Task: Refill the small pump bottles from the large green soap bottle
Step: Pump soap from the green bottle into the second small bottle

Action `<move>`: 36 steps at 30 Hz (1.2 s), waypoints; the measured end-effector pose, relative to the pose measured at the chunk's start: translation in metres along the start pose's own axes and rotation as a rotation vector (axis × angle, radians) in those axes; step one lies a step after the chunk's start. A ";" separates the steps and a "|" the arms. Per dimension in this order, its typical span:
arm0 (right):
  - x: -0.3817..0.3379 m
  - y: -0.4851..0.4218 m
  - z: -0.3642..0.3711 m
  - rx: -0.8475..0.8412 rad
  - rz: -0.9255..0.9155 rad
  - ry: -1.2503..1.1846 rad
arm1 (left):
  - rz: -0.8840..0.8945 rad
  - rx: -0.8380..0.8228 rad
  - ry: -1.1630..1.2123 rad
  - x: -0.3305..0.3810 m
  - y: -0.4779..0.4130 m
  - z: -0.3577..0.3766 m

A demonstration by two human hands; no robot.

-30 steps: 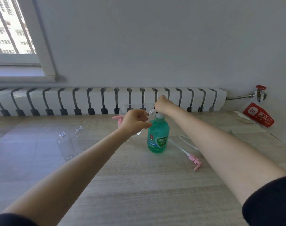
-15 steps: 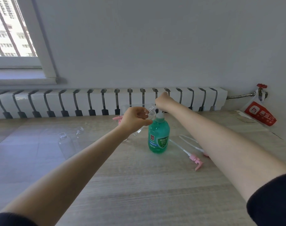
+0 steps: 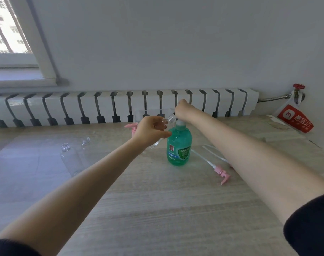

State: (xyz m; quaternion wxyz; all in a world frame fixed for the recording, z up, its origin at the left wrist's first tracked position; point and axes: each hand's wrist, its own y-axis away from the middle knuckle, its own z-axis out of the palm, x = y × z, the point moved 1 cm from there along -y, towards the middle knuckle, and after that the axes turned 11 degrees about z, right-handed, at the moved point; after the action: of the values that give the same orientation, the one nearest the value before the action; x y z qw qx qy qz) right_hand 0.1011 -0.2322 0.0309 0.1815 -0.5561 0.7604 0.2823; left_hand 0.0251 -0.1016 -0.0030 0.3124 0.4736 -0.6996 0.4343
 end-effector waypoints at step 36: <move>-0.006 0.024 -0.010 0.077 0.022 0.027 | 0.020 0.030 0.008 0.001 0.000 0.000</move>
State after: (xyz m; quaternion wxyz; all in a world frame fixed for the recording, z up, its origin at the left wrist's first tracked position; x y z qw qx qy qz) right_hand 0.0811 -0.2289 0.0481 0.1892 -0.5439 0.7792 0.2475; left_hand 0.0250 -0.1024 -0.0021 0.3036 0.4697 -0.6965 0.4496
